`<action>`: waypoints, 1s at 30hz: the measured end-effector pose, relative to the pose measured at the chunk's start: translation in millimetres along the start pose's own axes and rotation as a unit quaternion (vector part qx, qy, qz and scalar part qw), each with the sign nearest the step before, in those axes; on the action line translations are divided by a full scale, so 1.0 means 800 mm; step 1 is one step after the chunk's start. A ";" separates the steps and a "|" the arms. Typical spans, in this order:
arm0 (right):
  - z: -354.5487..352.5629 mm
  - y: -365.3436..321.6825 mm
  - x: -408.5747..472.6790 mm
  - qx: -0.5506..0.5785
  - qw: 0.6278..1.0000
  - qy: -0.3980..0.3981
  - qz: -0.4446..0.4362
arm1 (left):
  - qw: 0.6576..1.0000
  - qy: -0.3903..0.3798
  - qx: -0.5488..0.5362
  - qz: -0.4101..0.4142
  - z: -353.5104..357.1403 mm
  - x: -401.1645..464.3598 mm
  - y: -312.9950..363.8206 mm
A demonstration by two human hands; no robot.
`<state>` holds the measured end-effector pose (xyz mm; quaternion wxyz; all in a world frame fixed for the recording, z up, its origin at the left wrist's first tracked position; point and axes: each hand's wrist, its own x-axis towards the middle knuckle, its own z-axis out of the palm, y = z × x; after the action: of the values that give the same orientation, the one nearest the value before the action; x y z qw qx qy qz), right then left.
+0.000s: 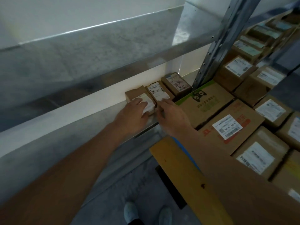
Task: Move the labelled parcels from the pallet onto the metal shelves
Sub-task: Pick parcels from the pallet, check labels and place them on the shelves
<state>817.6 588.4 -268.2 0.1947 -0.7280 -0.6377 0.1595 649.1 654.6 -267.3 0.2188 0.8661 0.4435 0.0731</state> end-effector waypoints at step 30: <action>0.149 0.035 0.118 0.015 0.996 0.086 -0.032 | 0.994 0.094 -0.045 0.016 0.085 0.067 -0.126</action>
<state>796.9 688.0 -384.6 0.2648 -0.7153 -0.6389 0.0998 628.9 727.9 -376.5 0.2141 0.8514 0.4447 0.1773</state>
